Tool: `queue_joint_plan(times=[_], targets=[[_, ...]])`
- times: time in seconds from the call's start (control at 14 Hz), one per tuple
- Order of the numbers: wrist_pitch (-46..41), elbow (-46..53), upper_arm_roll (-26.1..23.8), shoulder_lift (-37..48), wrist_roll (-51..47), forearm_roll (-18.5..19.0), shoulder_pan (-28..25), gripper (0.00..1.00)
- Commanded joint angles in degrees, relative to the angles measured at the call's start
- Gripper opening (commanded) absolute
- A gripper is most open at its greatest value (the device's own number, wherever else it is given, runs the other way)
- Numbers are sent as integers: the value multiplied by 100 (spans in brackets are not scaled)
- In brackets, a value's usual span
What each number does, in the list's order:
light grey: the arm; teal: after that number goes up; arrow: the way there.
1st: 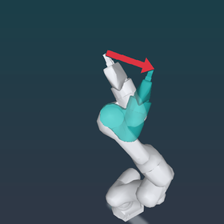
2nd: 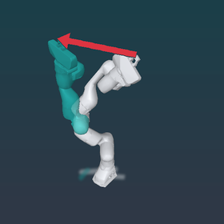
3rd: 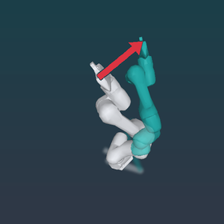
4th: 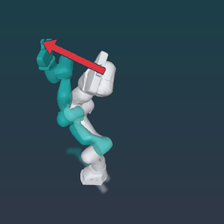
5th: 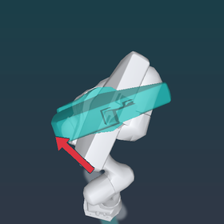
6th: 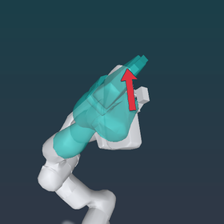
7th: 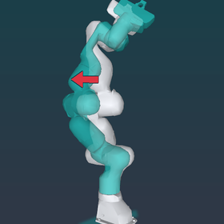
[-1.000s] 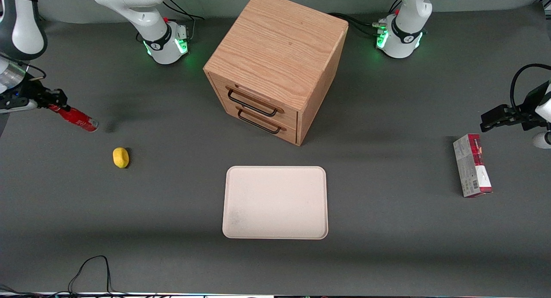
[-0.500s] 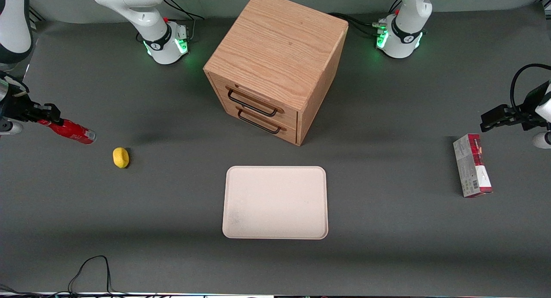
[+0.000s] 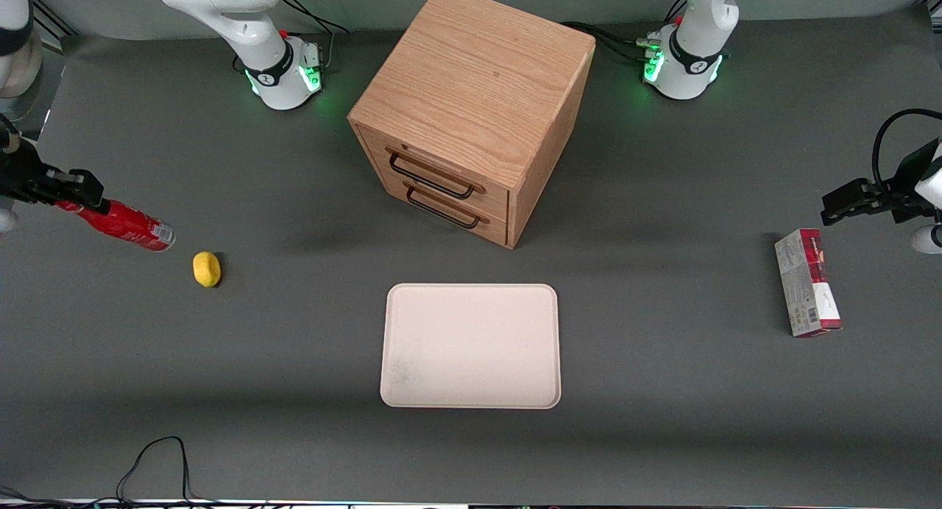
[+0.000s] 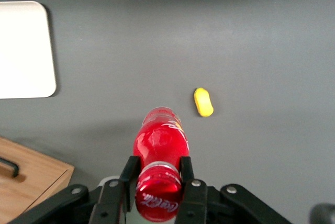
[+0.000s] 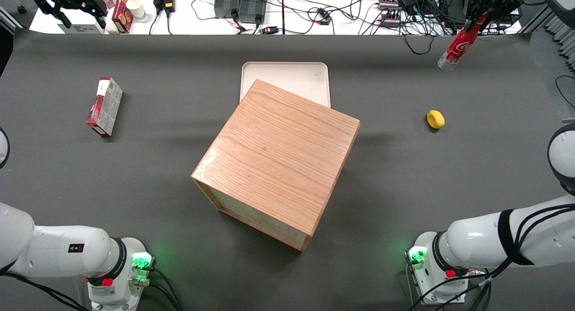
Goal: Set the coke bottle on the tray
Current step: 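Carry the held bottle with the right gripper over the cream tray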
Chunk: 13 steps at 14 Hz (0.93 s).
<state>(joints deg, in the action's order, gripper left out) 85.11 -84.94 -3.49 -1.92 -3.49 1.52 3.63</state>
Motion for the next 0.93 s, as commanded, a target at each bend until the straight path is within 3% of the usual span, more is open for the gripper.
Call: queue_joint_plan(times=[0.0, 0.36, 0.71, 0.86], targets=[[-521, 872, -519, -300, -476, -81, 147, 0], [-434, 1672, -1617, -949, -1626, 50, 16, 0], [275, 2675, -2033, -2294, -2858, 700, -958, 0], [592, 3016, -2024, -2995, -3235, 1260, -1520, 0]])
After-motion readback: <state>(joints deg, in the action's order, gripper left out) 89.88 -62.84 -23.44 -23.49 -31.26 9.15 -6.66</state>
